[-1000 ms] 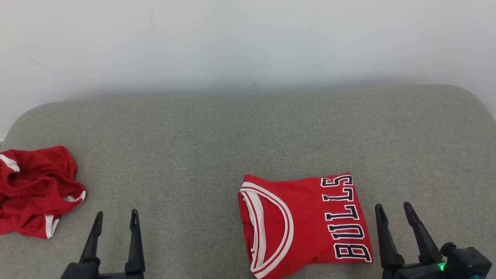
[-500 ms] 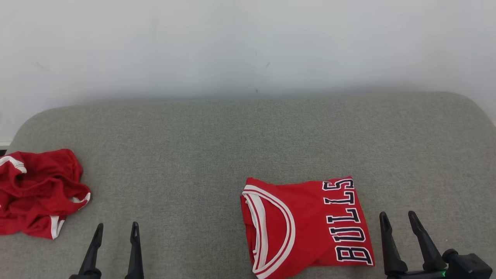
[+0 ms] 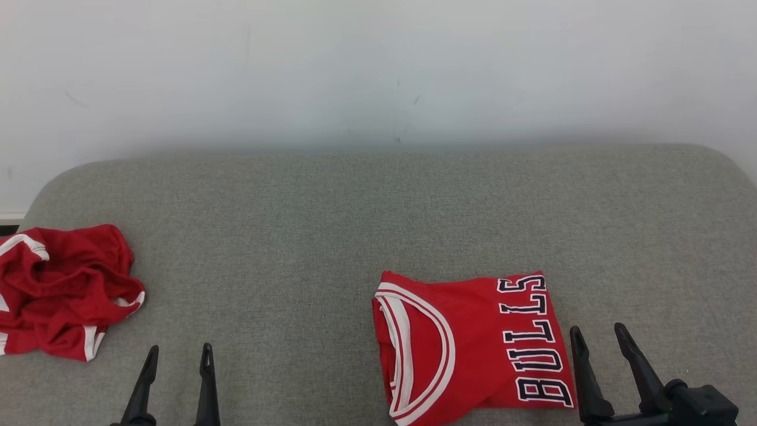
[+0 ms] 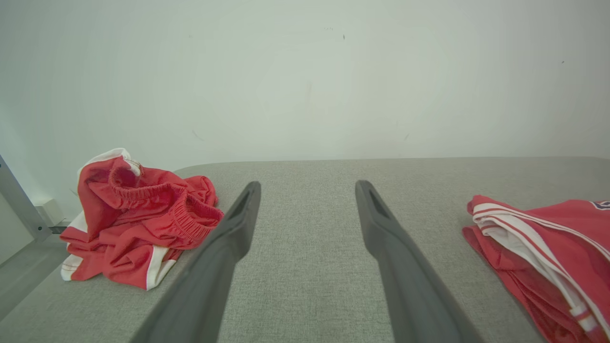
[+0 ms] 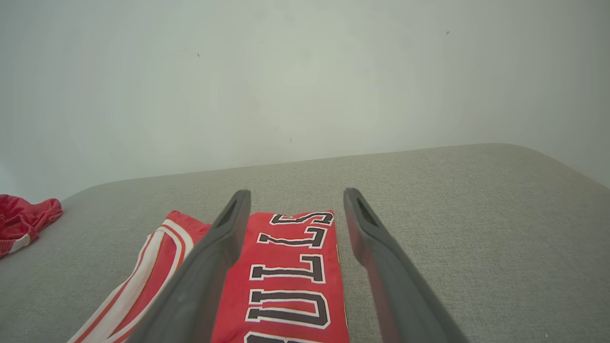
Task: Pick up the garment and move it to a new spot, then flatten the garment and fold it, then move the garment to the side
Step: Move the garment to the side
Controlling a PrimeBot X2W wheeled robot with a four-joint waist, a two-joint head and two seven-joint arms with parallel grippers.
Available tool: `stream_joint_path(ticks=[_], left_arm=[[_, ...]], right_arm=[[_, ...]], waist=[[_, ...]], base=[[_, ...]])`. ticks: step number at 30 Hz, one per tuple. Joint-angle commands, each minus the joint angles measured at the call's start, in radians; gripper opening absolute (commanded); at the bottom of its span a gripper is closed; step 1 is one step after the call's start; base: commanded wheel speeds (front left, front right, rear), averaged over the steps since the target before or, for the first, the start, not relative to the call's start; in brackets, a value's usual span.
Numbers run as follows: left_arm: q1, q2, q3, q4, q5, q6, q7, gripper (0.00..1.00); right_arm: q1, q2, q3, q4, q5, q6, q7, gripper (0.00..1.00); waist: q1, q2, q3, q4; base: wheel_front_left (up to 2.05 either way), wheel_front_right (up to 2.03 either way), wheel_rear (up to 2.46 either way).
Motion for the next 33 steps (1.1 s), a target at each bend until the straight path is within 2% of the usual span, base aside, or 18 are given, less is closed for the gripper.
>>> stream_joint_path(ticks=[1,14,20,27,33], left_arm=[[0.009,0.003,0.0,0.001,0.002,0.002,-0.003,1.0],[-0.001,0.004,-0.005,0.009,-0.003,0.006,-0.003,1.0],[-0.017,0.001,-0.014,0.01,-0.004,0.008,-0.003,1.0],[-0.044,-0.004,-0.031,0.013,-0.005,0.006,-0.003,1.0],[-0.074,-0.008,-0.049,0.017,-0.005,0.005,-0.003,1.0]], right_arm=[[0.001,0.001,0.001,-0.003,-0.008,-0.003,0.004,1.0],[-0.013,0.003,0.005,-0.005,-0.013,-0.003,0.016,1.0],[-0.092,-0.056,0.016,0.003,-0.004,-0.003,0.054,1.0],[-0.194,-0.106,0.022,0.099,0.026,-0.003,0.176,1.0],[-0.254,-0.117,0.033,0.214,0.051,-0.003,0.235,1.0]], waist=[[0.0,0.0,0.0,0.0],[0.0,0.0,0.004,0.004],[0.0,0.0,0.02,0.016],[0.0,0.0,0.055,0.035],[0.0,0.0,0.086,0.052]], base=[[0.0,0.0,0.0],[0.0,0.0,0.0],[0.0,0.0,0.0],[0.0,0.0,0.0],[0.0,0.0,0.0]])
